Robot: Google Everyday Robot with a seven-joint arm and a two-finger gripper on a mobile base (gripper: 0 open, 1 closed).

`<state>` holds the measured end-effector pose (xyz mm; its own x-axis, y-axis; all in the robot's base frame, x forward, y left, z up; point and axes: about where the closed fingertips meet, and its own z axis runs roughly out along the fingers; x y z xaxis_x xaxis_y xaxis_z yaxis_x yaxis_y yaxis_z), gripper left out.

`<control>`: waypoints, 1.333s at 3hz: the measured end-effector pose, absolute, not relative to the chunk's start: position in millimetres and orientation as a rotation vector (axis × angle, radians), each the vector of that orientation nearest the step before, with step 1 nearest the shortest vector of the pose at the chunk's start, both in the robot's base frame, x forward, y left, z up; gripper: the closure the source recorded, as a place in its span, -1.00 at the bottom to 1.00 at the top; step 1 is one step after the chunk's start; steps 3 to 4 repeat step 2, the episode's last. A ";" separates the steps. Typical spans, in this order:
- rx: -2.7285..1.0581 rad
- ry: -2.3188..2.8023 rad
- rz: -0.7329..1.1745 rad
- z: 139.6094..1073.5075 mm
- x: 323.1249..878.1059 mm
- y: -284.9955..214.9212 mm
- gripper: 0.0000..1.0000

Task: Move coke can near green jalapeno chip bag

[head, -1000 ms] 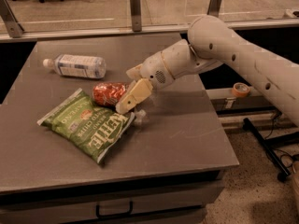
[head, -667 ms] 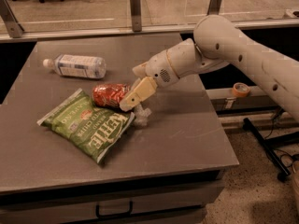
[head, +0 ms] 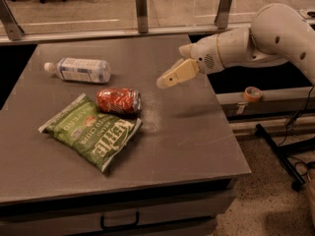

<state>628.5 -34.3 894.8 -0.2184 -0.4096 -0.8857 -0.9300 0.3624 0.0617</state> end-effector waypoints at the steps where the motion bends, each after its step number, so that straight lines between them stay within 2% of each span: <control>1: -0.981 1.784 0.742 926.9 653.4 -76.8 -1.00; 4: -0.977 1.781 0.738 927.6 655.2 -76.2 -1.00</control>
Offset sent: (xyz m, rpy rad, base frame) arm 0.0200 -0.0342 0.0255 0.0659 -0.0284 -0.1239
